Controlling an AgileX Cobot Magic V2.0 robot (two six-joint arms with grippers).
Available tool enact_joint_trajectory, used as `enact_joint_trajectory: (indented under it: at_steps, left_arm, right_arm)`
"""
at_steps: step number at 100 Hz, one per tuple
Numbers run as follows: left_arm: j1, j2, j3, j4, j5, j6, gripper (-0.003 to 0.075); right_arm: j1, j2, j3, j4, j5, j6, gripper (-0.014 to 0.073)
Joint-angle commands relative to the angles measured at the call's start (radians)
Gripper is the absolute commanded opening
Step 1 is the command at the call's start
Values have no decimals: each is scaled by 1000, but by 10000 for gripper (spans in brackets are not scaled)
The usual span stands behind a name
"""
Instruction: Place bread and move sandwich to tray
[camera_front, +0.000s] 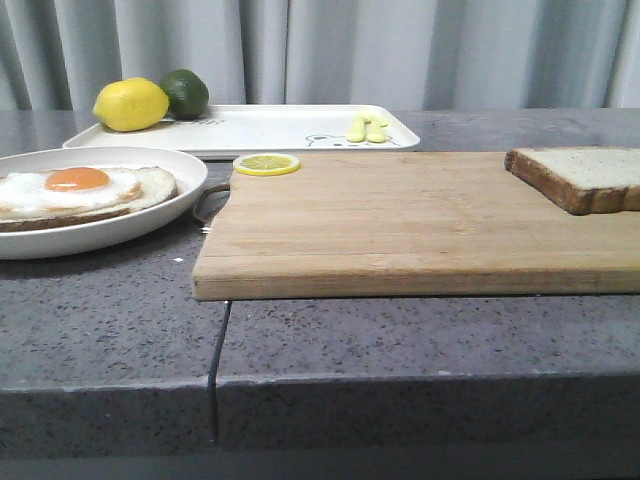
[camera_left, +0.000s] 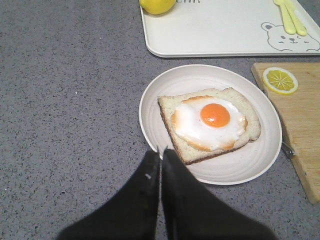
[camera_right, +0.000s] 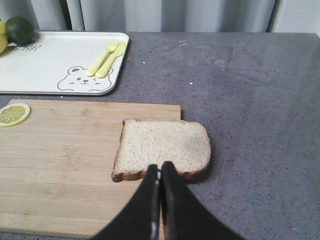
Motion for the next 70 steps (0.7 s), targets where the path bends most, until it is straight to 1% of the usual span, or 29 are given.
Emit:
enact_joint_trajectory:
  at_steps: [1, 7, 15, 22, 25, 27, 28, 33, 35, 38, 42, 46, 49, 70]
  left_arm:
    - [-5, 9, -33, -12, -50, 0, -15]
    - [-5, 9, -33, -12, -45, 0, 9]
    - [-5, 9, -33, -12, -43, 0, 87]
    - [-5, 9, -33, -12, -39, 0, 197]
    - [-5, 9, -33, -12, -39, 0, 263]
    - [-5, 9, -33, -12, -39, 0, 291]
    - [-5, 9, -33, -12, -39, 0, 318]
    - [-5, 9, -33, -12, -39, 0, 414]
    - [-5, 9, -33, -12, -37, 0, 452]
    - [-5, 9, -33, -12, -35, 0, 496]
    - [-5, 9, -33, -12, -31, 0, 541]
    - [-5, 9, -33, -12, -29, 0, 559]
    - [-5, 9, -33, -12, -26, 0, 557]
    - [-5, 9, -33, -12, -26, 0, 555]
  right_arm:
    - [-5, 12, -33, 14, -60, -1, -66]
    - [-5, 12, -33, 35, -52, -1, -52]
    - [-5, 12, -33, 67, -39, -1, 26]
    - [-5, 12, -33, 88, -29, -1, 134]
    - [-5, 12, -33, 93, -27, -1, 184]
    - [-5, 12, -33, 93, -27, -1, 223]
    - [-5, 12, -33, 93, -26, -1, 237]
    - [-5, 12, -33, 93, -26, -1, 342]
    - [-5, 12, -33, 93, -26, -1, 367]
    - [-5, 12, -33, 93, -28, -1, 421]
    - [-5, 12, -33, 93, -30, -1, 463]
    - [-5, 12, -33, 93, -33, -1, 493]
    - [-5, 12, -33, 93, -35, -1, 502]
    - [-5, 12, -33, 93, -39, -1, 499]
